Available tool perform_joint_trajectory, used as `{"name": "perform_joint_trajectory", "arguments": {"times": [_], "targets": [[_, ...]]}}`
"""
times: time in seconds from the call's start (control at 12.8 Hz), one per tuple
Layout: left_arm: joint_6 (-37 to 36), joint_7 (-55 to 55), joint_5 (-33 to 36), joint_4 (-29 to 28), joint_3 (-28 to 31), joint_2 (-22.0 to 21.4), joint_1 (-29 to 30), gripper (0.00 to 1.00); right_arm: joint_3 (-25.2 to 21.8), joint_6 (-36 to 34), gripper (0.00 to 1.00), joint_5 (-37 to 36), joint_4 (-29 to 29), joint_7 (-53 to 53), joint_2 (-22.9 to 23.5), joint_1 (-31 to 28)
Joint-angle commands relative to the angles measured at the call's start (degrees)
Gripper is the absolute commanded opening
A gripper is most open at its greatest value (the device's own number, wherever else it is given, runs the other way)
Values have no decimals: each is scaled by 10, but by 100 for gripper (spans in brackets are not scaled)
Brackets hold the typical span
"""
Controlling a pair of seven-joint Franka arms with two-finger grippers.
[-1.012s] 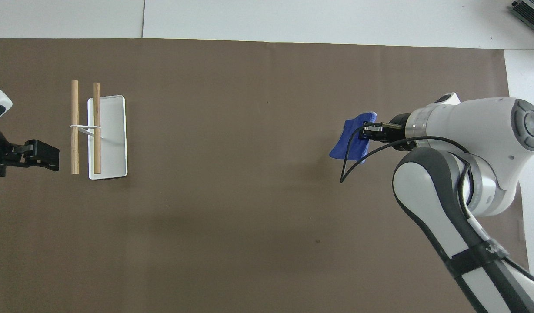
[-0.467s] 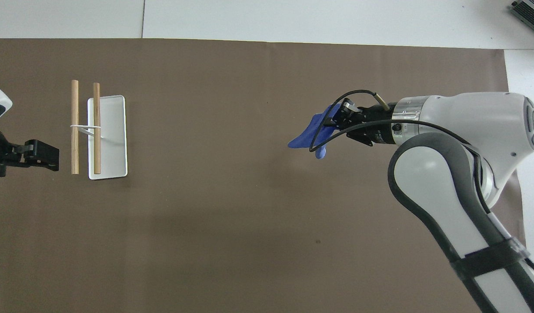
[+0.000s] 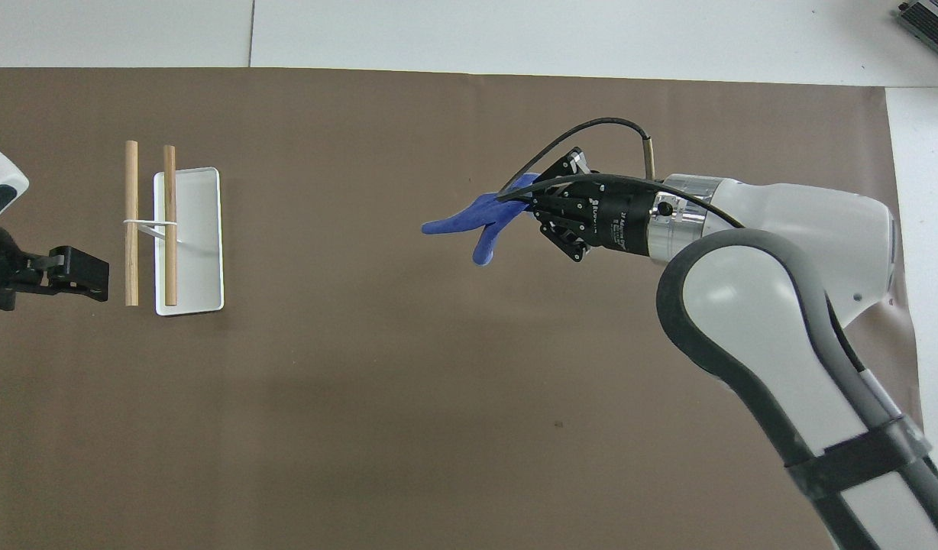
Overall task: Right arm passes towel to left arm to hang
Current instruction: 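Carry the towel toward the rack with the right gripper while the left gripper approaches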
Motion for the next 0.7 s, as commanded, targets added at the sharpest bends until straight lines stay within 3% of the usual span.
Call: {"name": "perform_joint_trajectory", "arguments": {"times": [0.0, 0.16, 0.31, 0.47, 0.62], "targets": [[17, -4, -8, -19, 3, -17, 6, 100, 1, 38, 0, 90, 9, 34, 8, 27], [32, -62, -20, -20, 2, -15, -3, 100, 2, 69, 0, 146, 10, 69, 8, 49], [97, -205, -75, -23, 2, -13, -13, 100, 2, 108, 0, 182, 16, 99, 11, 74], [154, -325, -141, -28, 2, -11, -13, 100, 2, 124, 0, 192, 32, 132, 22, 96], [166, -391, -178, -29, -1, -11, -20, 100, 2, 127, 0, 195, 44, 144, 30, 106]]}}
